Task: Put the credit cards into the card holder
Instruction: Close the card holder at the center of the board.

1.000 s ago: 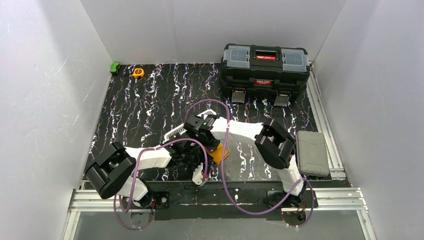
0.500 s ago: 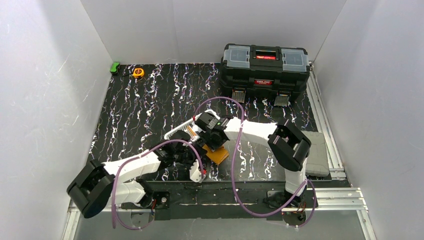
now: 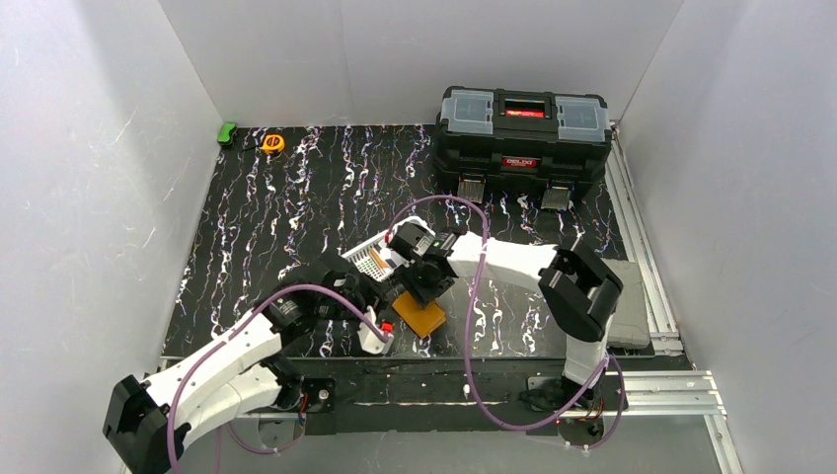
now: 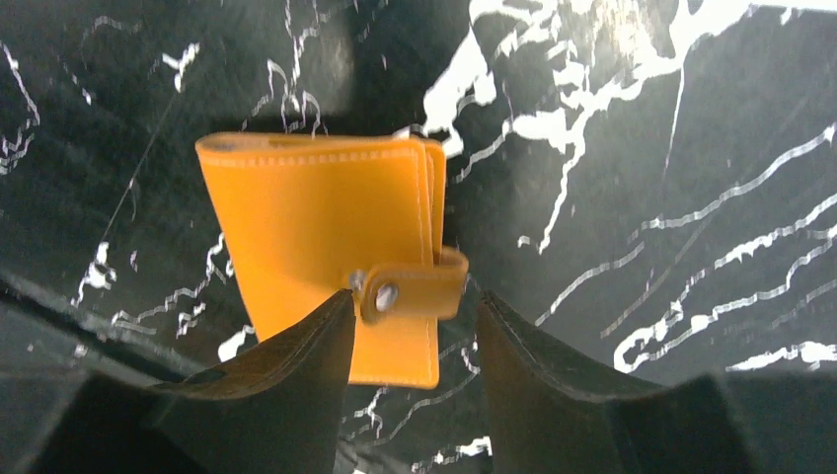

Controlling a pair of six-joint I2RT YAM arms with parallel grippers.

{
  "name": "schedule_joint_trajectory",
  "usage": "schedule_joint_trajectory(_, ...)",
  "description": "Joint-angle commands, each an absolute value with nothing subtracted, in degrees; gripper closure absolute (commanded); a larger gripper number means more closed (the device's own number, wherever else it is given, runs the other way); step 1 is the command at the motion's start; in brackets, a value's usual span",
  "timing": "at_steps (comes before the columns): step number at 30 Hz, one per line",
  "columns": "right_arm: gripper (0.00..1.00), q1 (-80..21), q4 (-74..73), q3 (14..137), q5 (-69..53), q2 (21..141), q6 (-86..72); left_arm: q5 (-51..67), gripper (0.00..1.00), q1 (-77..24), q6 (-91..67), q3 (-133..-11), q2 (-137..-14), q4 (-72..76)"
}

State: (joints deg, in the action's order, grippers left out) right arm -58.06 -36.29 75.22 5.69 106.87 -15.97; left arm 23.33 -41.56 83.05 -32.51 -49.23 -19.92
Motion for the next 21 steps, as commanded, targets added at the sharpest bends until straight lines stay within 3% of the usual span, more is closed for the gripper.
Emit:
schedule_joint_trajectory(1,0.46,-57.74,-41.48,74.41,4.65,101.47,-18.39,28.88,0.58,-41.34,87.46,-27.63,-46.82,-22.81)
schedule_joint_trajectory(13,0.6,-57.71,-38.57,72.69,2.95,100.73,-21.71,34.33,0.67,-41.33,97.3,-26.33,-65.08,-9.01)
schedule_joint_trajectory(17,0.6,-57.71,-38.07,73.77,2.01,101.62,-21.86,36.26,0.7,-41.37,101.24,-24.56,-67.34,-4.56)
schedule_joint_trajectory(21,0.53,-57.73,-38.31,74.3,1.02,101.36,-21.8,37.36,0.73,-41.32,102.95,-21.38,-67.41,1.35)
